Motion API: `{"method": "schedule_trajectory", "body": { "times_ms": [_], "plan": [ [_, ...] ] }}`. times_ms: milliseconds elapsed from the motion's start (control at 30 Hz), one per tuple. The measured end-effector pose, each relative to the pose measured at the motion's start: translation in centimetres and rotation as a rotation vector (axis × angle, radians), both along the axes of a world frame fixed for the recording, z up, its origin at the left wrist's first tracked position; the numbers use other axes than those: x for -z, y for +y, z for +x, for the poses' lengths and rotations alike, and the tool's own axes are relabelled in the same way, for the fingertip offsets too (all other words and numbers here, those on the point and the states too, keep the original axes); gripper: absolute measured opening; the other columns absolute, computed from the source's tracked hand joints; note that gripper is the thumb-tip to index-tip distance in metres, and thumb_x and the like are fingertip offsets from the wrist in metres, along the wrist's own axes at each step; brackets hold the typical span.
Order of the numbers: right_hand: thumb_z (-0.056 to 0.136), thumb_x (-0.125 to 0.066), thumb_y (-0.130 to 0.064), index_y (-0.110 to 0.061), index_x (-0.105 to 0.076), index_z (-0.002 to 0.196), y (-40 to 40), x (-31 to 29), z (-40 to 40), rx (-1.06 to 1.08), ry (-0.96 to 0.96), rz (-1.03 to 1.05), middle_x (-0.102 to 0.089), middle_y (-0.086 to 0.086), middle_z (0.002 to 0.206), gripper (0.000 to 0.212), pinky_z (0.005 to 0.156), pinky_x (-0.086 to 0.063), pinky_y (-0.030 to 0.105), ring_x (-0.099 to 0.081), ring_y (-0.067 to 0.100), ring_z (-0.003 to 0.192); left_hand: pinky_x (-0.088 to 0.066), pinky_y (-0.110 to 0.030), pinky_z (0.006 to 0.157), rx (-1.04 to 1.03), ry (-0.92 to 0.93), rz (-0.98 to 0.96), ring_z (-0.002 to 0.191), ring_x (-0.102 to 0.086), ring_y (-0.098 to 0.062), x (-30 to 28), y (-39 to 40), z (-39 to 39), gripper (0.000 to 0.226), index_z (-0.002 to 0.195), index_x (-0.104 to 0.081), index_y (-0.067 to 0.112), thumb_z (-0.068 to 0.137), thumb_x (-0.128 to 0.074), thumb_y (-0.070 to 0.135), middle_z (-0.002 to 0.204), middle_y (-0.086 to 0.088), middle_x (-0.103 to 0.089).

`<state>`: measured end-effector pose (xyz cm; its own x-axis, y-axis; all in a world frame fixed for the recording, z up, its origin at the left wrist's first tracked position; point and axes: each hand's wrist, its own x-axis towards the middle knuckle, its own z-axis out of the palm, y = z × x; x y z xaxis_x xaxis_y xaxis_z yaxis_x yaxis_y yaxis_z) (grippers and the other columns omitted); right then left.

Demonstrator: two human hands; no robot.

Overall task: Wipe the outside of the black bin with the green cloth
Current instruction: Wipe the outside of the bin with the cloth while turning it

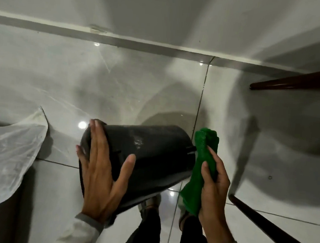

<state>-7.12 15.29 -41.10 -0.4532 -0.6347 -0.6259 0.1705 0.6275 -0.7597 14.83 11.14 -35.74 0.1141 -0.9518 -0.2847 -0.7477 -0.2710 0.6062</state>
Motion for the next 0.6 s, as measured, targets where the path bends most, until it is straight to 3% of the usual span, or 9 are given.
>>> {"method": "schedule_trajectory", "body": {
  "times_ms": [100,233,400,433,533,600],
  "plan": [
    [0.106,-0.055,-0.015,-0.050,-0.065,0.133,-1.3,-0.2,-0.2,-0.121,0.041,-0.071,-0.065,-0.017,0.147,0.046,0.121,-0.045,0.049,-0.058,0.010,0.141,0.007,-0.062,0.129,-0.066,-0.056,0.077,0.162,0.014,-0.011,-0.2,-0.6,-1.8,0.091,0.162,0.013,0.032,0.092,-0.018,0.081,0.175,0.002,0.013],
    [0.106,-0.051,-0.005,-0.044,-0.061,0.138,-3.9,-0.6,1.1,-0.259,-0.012,-0.192,-0.064,-0.022,0.147,0.052,0.119,-0.044,0.023,-0.056,-0.003,0.139,0.002,-0.063,0.130,0.062,-0.161,0.081,0.162,0.013,-0.019,-0.1,-0.8,-3.6,0.088,0.165,0.004,0.018,0.096,-0.027,0.063,0.176,-0.008,0.007],
    [0.108,-0.043,-0.023,-0.032,-0.038,0.159,-6.6,-0.5,5.2,-0.556,-0.166,-0.237,-0.042,-0.021,0.162,0.052,0.122,-0.034,0.015,-0.041,-0.014,0.147,-0.001,-0.065,0.129,0.095,-0.060,0.081,0.162,0.011,-0.014,-0.3,1.7,-3.0,0.078,0.163,0.007,0.025,0.100,-0.023,0.060,0.176,-0.001,0.007],
    [0.109,-0.042,-0.025,-0.032,-0.033,0.161,-6.8,-0.2,6.1,-0.654,-0.162,-0.236,-0.036,-0.018,0.167,0.053,0.127,-0.029,0.019,-0.034,-0.009,0.153,-0.001,-0.066,0.129,0.120,-0.056,0.074,0.163,0.009,-0.014,-0.3,2.3,-2.9,0.077,0.164,0.006,0.024,0.101,-0.019,0.061,0.176,0.000,0.007],
    [0.112,-0.040,-0.030,-0.029,-0.029,0.165,-6.6,1.7,7.8,-0.936,0.043,-0.226,-0.020,0.003,0.178,0.054,0.134,-0.014,0.049,-0.011,0.016,0.167,0.000,-0.069,0.127,0.109,-0.051,0.074,0.163,0.008,-0.016,-0.4,3.6,-2.5,0.078,0.164,0.004,0.027,0.100,-0.008,0.069,0.176,-0.002,0.006],
    [0.111,-0.038,-0.039,-0.030,-0.030,0.164,-6.2,2.6,7.9,-0.990,0.142,-0.210,-0.022,0.007,0.177,0.055,0.132,-0.015,0.052,-0.011,0.020,0.167,-0.001,-0.071,0.126,0.042,-0.018,0.102,0.162,0.012,-0.015,-0.4,3.7,-2.1,0.080,0.163,0.007,0.034,0.096,-0.007,0.077,0.176,-0.001,0.007]
  ]
}}
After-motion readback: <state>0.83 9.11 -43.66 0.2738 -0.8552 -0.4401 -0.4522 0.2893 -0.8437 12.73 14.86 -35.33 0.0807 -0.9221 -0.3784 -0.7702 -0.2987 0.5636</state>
